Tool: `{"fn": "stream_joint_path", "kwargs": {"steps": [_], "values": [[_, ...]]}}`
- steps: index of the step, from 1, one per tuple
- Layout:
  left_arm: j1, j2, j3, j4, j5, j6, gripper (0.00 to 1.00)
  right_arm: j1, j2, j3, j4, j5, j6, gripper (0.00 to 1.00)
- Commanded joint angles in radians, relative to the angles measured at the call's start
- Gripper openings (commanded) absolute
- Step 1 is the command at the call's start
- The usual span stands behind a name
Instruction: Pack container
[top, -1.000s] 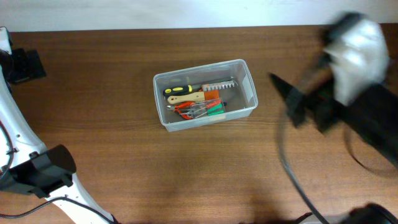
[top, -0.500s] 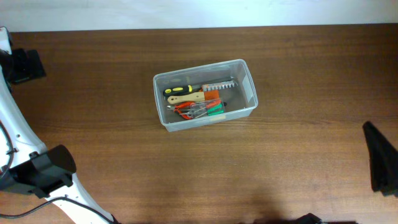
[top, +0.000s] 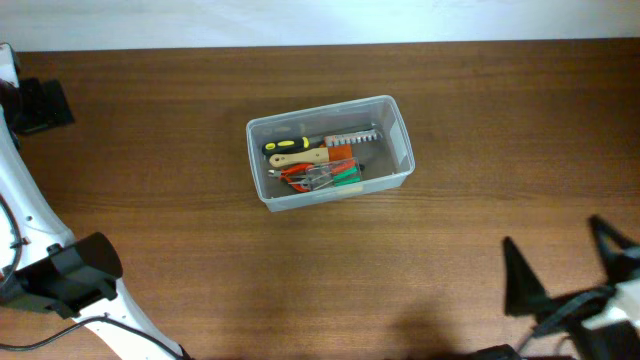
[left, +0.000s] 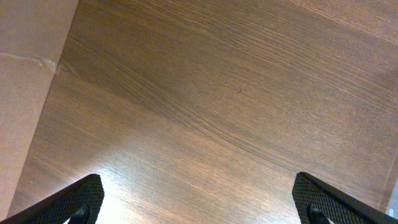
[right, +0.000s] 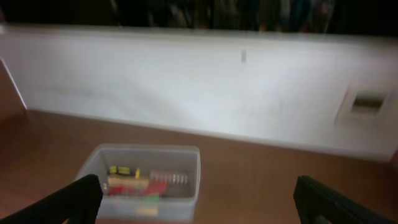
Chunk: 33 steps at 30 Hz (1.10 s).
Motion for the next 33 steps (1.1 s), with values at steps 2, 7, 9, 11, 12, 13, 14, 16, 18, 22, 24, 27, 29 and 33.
{"fn": "stream_joint_path", "kwargs": {"steps": [2, 7, 9, 11, 12, 13, 14, 16, 18, 22, 24, 27, 29, 33], "values": [[0.005, 0.01, 0.002, 0.002, 0.008, -0.006, 0.99, -0.046, -0.137, -0.304, 0.103, -0.021, 0.061, 0.99], [0.005, 0.01, 0.002, 0.002, 0.008, -0.006, 0.99, -0.08, -0.26, -0.622, 0.291, -0.055, 0.061, 0.99], [0.005, 0.01, 0.002, 0.002, 0.008, -0.006, 0.99, -0.093, -0.291, -0.721, 0.359, -0.089, 0.061, 0.99], [0.004, 0.01, 0.002, 0.002, 0.008, -0.006, 0.99, -0.109, -0.318, -0.816, 0.415, -0.117, 0.061, 0.98], [0.005, 0.01, 0.002, 0.002, 0.008, -0.006, 0.99, -0.119, -0.328, -0.853, 0.431, -0.123, 0.061, 0.99], [0.005, 0.01, 0.002, 0.002, 0.008, -0.006, 0.99, -0.128, -0.335, -0.88, 0.439, -0.126, 0.062, 0.99], [0.004, 0.01, 0.002, 0.002, 0.008, -0.006, 0.99, -0.139, -0.342, -0.903, 0.445, -0.126, 0.061, 0.99], [0.005, 0.01, 0.002, 0.002, 0.008, -0.006, 0.99, -0.165, -0.354, -0.94, 0.446, -0.124, 0.061, 0.99], [0.005, 0.01, 0.002, 0.002, 0.008, -0.006, 0.99, -0.193, -0.362, -0.965, 0.446, -0.117, 0.061, 0.99], [0.004, 0.01, 0.002, 0.002, 0.008, -0.006, 0.99, -0.248, -0.376, -1.004, 0.445, -0.117, 0.061, 0.98], [0.005, 0.01, 0.002, 0.002, 0.008, -0.006, 0.99, -0.261, -0.386, -1.02, 0.445, -0.116, 0.061, 0.99], [0.004, 0.01, 0.002, 0.002, 0.008, -0.006, 0.99, -0.266, -0.41, -1.041, 0.445, -0.114, 0.061, 0.99], [0.005, 0.01, 0.002, 0.002, 0.008, -0.006, 0.99, -0.266, -0.428, -1.056, 0.445, -0.114, 0.061, 0.99], [0.005, 0.01, 0.002, 0.002, 0.008, -0.006, 0.99, -0.271, -0.428, -1.068, 0.438, -0.114, 0.061, 0.99]]}}
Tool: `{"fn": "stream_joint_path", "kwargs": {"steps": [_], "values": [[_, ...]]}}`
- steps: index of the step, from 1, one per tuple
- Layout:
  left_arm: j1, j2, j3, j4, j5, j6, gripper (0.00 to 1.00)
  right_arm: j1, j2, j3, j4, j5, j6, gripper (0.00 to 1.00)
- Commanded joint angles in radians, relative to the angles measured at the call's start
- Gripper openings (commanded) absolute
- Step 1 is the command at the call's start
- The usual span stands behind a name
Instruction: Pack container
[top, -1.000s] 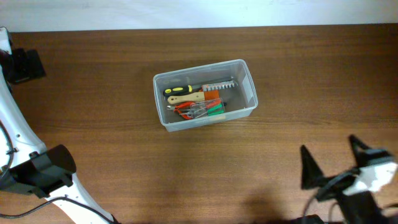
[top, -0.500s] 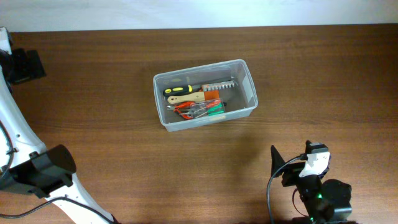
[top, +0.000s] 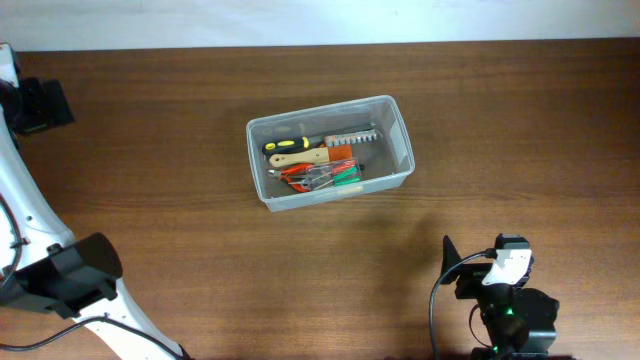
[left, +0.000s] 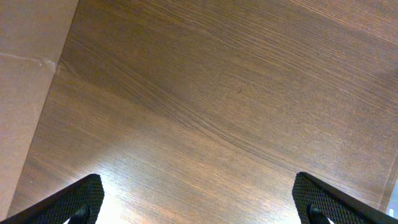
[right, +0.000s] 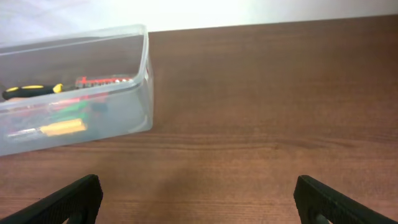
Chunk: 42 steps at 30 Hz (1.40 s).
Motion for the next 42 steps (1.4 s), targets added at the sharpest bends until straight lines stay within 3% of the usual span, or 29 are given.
{"fn": "stream_joint_path", "kwargs": {"steps": [1, 42], "values": [[0.005, 0.01, 0.002, 0.002, 0.008, -0.006, 0.99, -0.012, -0.013, -0.009, 0.0, -0.008, 0.008, 0.99], [0.004, -0.007, 0.002, 0.002, 0.008, -0.006, 0.99, -0.012, -0.013, -0.009, 0.0, -0.008, 0.008, 0.99]]}}
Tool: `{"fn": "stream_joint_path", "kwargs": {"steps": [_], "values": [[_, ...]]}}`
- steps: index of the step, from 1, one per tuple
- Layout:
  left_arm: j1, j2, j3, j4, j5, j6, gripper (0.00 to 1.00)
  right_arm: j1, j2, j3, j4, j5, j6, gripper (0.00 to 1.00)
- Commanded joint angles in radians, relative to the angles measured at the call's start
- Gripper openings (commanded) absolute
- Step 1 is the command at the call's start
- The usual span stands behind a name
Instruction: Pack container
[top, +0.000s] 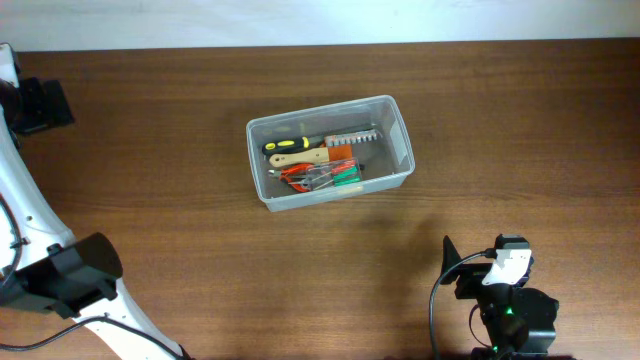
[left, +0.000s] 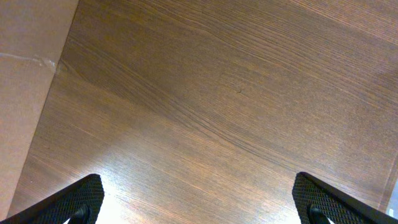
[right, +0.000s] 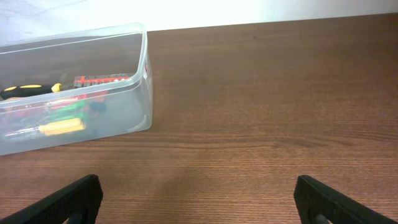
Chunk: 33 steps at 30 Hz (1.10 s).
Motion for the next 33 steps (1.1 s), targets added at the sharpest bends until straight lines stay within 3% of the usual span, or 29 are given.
{"fn": "stream_joint_path", "kwargs": {"steps": [1, 18, 21, 27, 33], "values": [[0.004, -0.013, 0.002, 0.002, 0.008, -0.006, 0.99, -0.01, -0.012, -0.007, 0.0, -0.008, 0.008, 0.99], [-0.001, -0.032, -0.006, 0.011, -0.007, -0.006, 0.99, -0.01, -0.012, -0.007, 0.0, -0.008, 0.008, 0.99], [-0.001, -0.074, -0.054, 0.129, 0.13, -0.006, 0.99, -0.01, -0.012, -0.007, 0.0, -0.008, 0.008, 0.98], [-0.015, -0.256, -0.287, 0.54, 0.486, -0.006, 0.99, -0.01, -0.012, -0.007, 0.0, -0.008, 0.008, 0.98], [-0.064, -0.502, -0.455, 0.757, 0.48, -0.006, 0.99, -0.01, -0.012, -0.007, 0.0, -0.008, 0.008, 0.99]]}}
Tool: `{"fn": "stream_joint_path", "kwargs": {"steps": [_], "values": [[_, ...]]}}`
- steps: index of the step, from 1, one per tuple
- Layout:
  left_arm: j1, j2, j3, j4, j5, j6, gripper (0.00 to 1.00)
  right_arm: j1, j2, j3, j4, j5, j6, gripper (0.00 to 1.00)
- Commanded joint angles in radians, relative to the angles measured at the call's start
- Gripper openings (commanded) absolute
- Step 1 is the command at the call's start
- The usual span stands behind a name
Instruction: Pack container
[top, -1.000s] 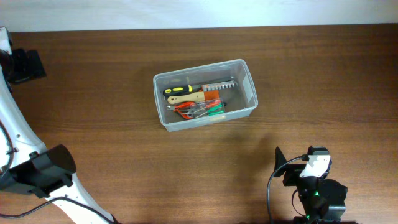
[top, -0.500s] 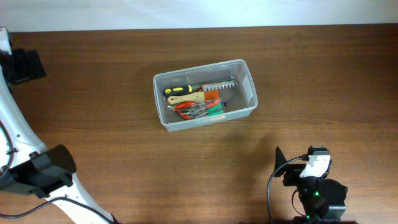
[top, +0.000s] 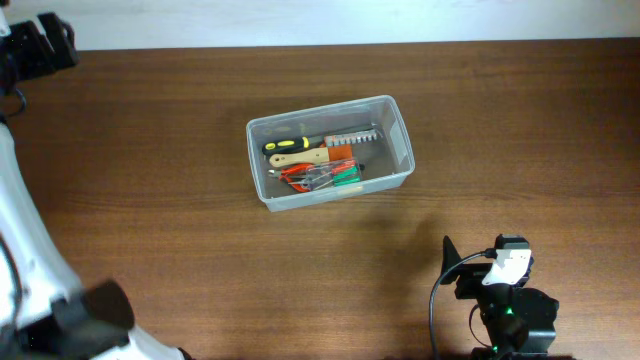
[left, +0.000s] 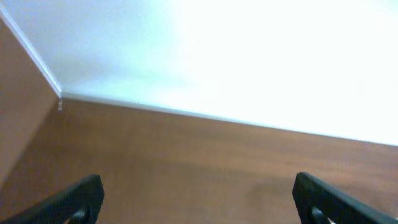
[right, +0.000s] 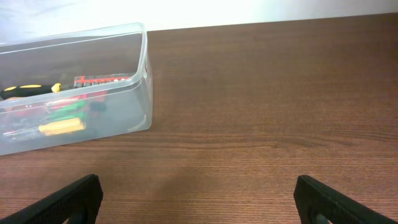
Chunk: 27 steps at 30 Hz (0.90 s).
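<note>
A clear plastic container (top: 330, 150) stands mid-table, holding a yellow-and-black handled tool (top: 285, 146), a wooden-handled toothed tool (top: 330, 140) and red and green small tools (top: 325, 177). The right wrist view shows the same container (right: 74, 87) at far left. My right gripper (right: 198, 202) is open and low over bare wood in front of the container's right end, holding nothing. My left gripper (left: 198, 205) is open and empty, facing the white wall from the table's far left corner.
The brown wooden table (top: 500, 130) ends at a white wall (left: 217, 50) at the back. The white left arm (top: 20, 230) runs along the left edge. My right arm's base (top: 510, 315) sits at the near right edge.
My left wrist has moved toward the far left corner and tilted up; its camera looked down at the wood and now faces the wall. The right arm and the container have not moved.
At first my right gripper was raised at the near right, seeing the container from afar. By 2.5 s ago it was folded low near the front edge, and it has stayed there. The left gripper stayed over bare wood, then rose to the far left corner.
</note>
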Motion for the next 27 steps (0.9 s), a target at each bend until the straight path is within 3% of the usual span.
{"fn": "stream_joint_path", "kwargs": {"steps": [1, 12, 27], "values": [[-0.033, -0.191, -0.049, 0.048, 0.056, -0.002, 0.99, -0.01, -0.012, -0.007, 0.0, -0.008, 0.008, 0.99], [-0.154, -0.578, -0.281, 0.096, 0.046, -0.002, 0.99, -0.01, -0.012, -0.007, 0.0, -0.008, 0.008, 0.99], [-0.224, -1.077, -1.145, 0.489, 0.047, -0.002, 0.99, -0.01, -0.012, -0.007, 0.0, -0.008, 0.008, 0.98]]}}
